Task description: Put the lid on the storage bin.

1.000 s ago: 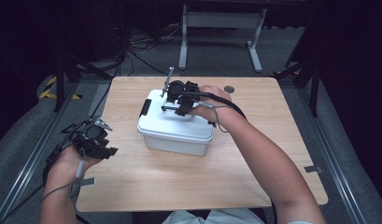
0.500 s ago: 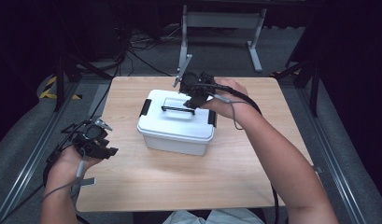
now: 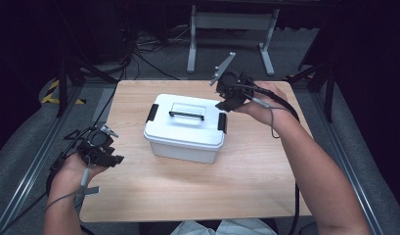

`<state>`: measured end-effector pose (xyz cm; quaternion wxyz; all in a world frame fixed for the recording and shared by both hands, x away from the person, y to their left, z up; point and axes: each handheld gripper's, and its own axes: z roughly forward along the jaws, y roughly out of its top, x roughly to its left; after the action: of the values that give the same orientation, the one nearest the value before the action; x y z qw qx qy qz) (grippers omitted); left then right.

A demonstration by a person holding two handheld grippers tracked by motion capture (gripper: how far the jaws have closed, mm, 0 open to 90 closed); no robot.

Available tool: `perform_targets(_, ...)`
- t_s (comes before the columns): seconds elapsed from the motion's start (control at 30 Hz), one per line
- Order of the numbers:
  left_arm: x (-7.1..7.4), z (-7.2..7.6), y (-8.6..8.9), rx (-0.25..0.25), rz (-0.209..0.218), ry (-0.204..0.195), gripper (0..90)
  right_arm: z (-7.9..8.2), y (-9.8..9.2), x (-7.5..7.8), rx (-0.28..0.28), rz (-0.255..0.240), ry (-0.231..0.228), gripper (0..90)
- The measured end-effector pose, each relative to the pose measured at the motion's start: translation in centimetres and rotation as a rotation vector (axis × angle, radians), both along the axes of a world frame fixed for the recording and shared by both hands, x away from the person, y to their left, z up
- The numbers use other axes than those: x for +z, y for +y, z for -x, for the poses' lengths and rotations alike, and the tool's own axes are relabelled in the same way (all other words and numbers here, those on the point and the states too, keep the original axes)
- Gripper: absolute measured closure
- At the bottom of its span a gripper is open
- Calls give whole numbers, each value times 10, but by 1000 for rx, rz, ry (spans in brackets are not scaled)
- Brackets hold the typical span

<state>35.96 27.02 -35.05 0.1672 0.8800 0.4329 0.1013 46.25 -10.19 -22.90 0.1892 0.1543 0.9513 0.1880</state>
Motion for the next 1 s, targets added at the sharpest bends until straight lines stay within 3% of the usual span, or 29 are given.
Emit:
perform_targets(0.3,-1,-2,-2,-3,-4,5,524,2,-39,-5,-53,-43,16,582)
perform_targets(1.0,-6,-10,-8,-19,-26,5,524,1,-111,-30,-187,-51,28,509)
